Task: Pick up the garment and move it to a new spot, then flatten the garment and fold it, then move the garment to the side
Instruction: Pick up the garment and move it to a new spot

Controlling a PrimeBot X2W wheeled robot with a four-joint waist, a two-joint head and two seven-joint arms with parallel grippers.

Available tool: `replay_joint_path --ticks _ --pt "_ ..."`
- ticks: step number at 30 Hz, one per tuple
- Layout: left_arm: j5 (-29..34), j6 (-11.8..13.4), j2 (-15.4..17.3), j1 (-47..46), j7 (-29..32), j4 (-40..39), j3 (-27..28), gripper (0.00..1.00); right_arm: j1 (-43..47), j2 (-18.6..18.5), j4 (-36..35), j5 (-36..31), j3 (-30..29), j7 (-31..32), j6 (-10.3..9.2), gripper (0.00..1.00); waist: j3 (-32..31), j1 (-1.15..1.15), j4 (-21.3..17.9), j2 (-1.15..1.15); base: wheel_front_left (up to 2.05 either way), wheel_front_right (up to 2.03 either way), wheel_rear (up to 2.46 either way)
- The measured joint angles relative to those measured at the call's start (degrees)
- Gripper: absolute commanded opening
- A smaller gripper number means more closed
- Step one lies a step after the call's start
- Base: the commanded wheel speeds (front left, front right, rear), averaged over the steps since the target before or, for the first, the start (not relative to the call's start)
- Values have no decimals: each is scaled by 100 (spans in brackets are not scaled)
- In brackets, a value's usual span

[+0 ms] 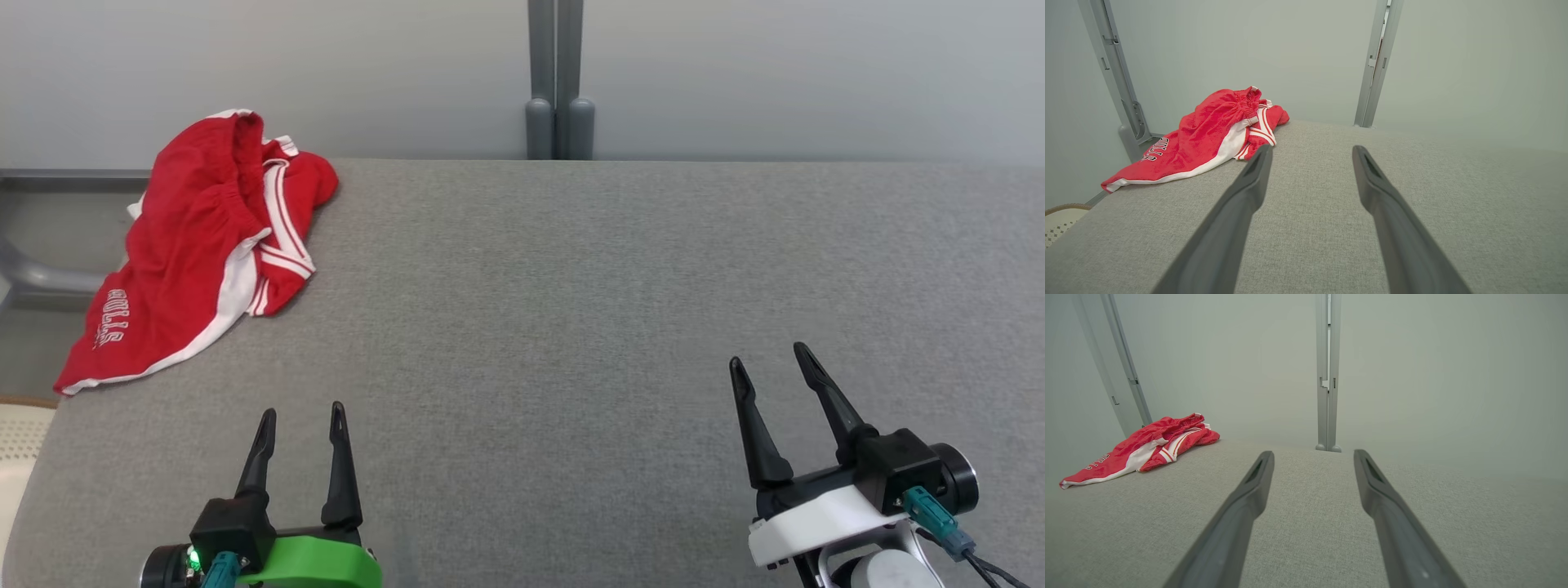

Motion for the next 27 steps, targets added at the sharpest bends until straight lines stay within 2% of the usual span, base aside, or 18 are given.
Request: replay_joint_path --ticks 17,20,27 --pt "16 -3 5 -40 -1 -59 137 100 -36 1 -31 45 107 0 0 100 76 0 1801 0 0 0 0" --pt "-5 25 8 5 0 -141 223 100 -110 2 -2 44 268 0 0 100 81 0 2108 0 0 0 0" --pt "-104 131 10 94 0 -313 283 100 -257 7 86 27 448 0 1 100 167 0 2471 0 0 0 0"
